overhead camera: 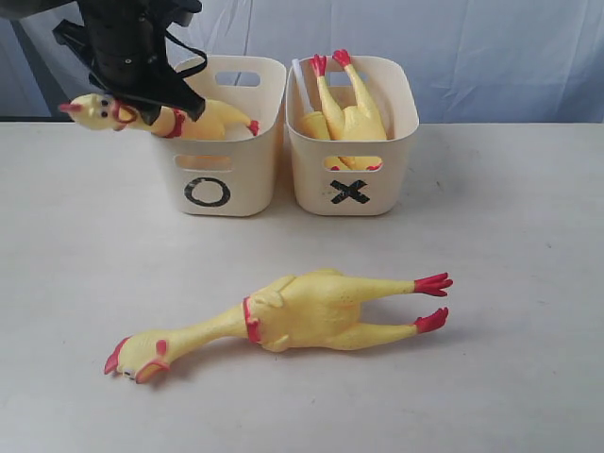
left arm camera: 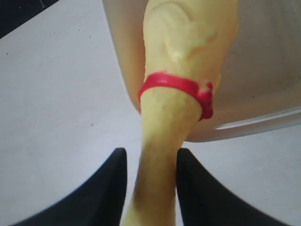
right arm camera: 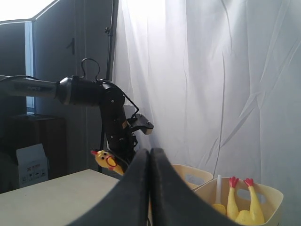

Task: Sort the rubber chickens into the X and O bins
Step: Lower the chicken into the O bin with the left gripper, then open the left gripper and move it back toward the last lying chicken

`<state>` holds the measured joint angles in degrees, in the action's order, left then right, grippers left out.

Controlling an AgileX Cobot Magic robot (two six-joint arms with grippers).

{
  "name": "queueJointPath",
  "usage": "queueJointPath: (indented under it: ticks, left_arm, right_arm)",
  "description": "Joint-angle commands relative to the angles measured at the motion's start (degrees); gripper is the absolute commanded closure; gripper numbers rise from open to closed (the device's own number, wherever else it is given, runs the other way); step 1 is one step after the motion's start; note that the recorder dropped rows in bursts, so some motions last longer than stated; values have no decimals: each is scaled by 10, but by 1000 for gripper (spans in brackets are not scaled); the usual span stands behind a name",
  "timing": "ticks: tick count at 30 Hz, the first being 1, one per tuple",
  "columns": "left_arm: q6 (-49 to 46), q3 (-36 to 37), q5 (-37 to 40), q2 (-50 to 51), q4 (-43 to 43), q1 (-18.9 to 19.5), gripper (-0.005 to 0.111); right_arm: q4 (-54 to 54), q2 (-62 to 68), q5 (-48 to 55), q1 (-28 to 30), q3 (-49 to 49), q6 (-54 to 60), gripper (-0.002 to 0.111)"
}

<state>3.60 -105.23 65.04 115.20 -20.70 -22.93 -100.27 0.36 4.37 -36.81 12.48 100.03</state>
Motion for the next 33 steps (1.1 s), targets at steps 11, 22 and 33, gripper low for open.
queueJointPath:
  ticks: [11, 22, 33]
  left_arm:
    - [-1, -47, 7, -6, 27, 1, 71]
    - [-61, -84, 26, -20, 134, 0, 71]
    - [-88, -84, 49, -61, 138, -40, 99]
  right_arm:
    - [3, -4, -4, 2, -3, 2, 109]
    - [3, -4, -4, 2, -3, 2, 109]
    - [3, -4, -2, 2, -3, 2, 109]
